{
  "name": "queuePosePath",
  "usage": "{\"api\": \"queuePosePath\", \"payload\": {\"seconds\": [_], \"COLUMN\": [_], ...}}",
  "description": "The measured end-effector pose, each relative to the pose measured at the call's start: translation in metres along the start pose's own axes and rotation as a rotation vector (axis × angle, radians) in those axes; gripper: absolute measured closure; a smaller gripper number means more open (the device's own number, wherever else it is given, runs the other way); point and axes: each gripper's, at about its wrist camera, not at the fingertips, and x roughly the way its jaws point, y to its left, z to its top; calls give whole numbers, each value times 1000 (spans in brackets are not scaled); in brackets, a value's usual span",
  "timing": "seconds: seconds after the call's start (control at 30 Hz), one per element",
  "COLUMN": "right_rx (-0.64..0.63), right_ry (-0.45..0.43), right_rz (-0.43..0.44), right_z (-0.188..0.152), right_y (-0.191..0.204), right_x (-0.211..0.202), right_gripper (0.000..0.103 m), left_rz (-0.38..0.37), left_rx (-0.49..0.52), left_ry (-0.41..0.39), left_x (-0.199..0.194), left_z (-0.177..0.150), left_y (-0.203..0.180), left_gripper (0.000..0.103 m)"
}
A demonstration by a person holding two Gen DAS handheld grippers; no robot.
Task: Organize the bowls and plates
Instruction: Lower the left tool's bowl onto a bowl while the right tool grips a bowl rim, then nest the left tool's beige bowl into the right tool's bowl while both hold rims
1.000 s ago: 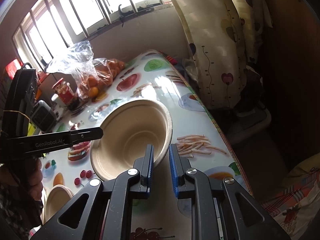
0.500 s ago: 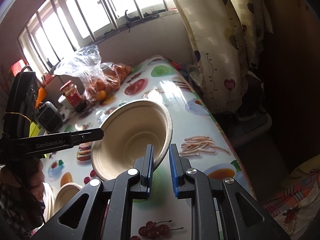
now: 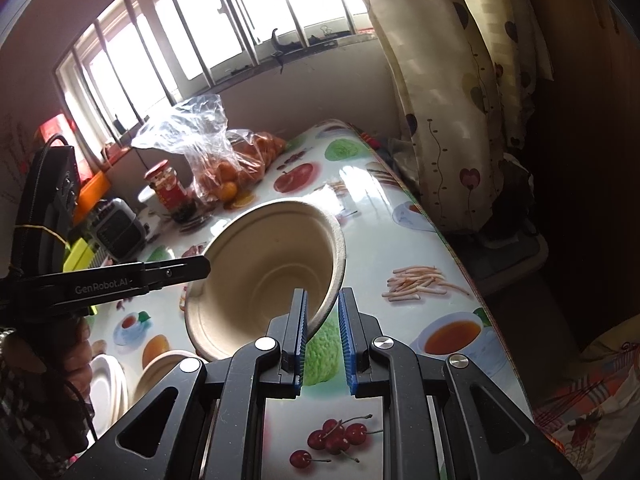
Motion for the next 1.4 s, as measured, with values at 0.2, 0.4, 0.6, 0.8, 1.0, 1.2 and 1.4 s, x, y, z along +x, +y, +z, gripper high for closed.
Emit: {"api": "queuePosePath", "payload": {"seconds": [0.2, 0.4, 0.6, 0.8, 1.0, 1.2, 1.4], "right_rx": [-12, -25, -35, -48, -56, -64, -64], "right_ry": [-8, -15, -22, -23, -21, -19, -16], "right_rz": [12, 24, 39, 52, 68, 79, 92], "right_z": [-6, -13, -22, -30, -40, -49, -56], "right_y": [11, 23, 33, 43, 52, 60, 66], "right_x": [-9, -20, -30, -36, -41, -45, -47], "right_gripper": [88, 88, 88, 88, 88, 88, 88], "left_rz": [4, 4, 9, 13, 21, 24, 35], "left_rx": [-8, -12, -16, -24, -37, -46, -49], "left_ry": [-21, -43, -57, -71, -82, -93, -98], "left_x": [-16, -33, -47, -61, -71, -81, -88], "left_z": [-10, -21, -32, -45, -57, -68, -79], "left_y": [3, 6, 10, 15, 21, 25, 28], "left_gripper": [92, 92, 92, 92, 92, 92, 92]}}
